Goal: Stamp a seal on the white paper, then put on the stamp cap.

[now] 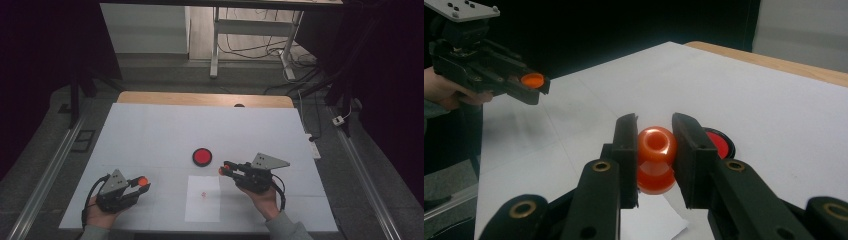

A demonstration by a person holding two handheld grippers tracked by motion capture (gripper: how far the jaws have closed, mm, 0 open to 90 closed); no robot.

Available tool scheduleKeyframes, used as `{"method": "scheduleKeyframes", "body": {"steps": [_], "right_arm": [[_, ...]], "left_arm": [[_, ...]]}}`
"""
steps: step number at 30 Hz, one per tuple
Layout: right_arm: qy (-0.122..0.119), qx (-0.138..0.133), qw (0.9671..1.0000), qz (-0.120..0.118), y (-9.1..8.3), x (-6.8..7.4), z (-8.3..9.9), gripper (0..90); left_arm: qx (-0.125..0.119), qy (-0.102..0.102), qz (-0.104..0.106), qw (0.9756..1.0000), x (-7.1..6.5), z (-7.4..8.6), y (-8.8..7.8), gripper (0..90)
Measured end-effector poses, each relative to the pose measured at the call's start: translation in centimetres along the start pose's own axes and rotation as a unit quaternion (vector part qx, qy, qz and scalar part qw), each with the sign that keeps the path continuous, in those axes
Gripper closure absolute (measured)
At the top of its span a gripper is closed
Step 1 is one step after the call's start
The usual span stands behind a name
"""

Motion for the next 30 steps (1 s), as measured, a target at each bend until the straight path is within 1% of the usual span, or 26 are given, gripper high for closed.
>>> {"method": "scheduleKeyframes", "body": {"steps": [9, 16, 30], "right_arm": [[-0.001, -0.002, 1.0000, -0.001, 0.0, 0.1, -0.1, 72.2], [0.002, -0.001, 1.0000, -0.002, 0.1, 0.1, 0.0, 72.2], [0.000, 0.001, 1.0000, -0.006, 0.4, 0.4, 0.1, 72.2]], "left_arm": [[0.000, 0.003, 0.001, 1.0000, -0.2, -0.2, 0.2, 65.3], [0.001, 0.008, 0.003, 1.0000, -0.5, -0.3, 0.4, 65.3], [0.007, 0.024, 0.015, 0.9996, -1.9, -1.0, 1.7, 65.3]]}}
Point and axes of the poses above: each handheld gripper's, and its own axes: y roughly forward along the jaws, z roughly out of its underside, x roughly to its left, the point moved 8 cm from there along y, roughly forward along the jaws, and after that the axes turned 9 degrees about -y, right-handed, at the moved point
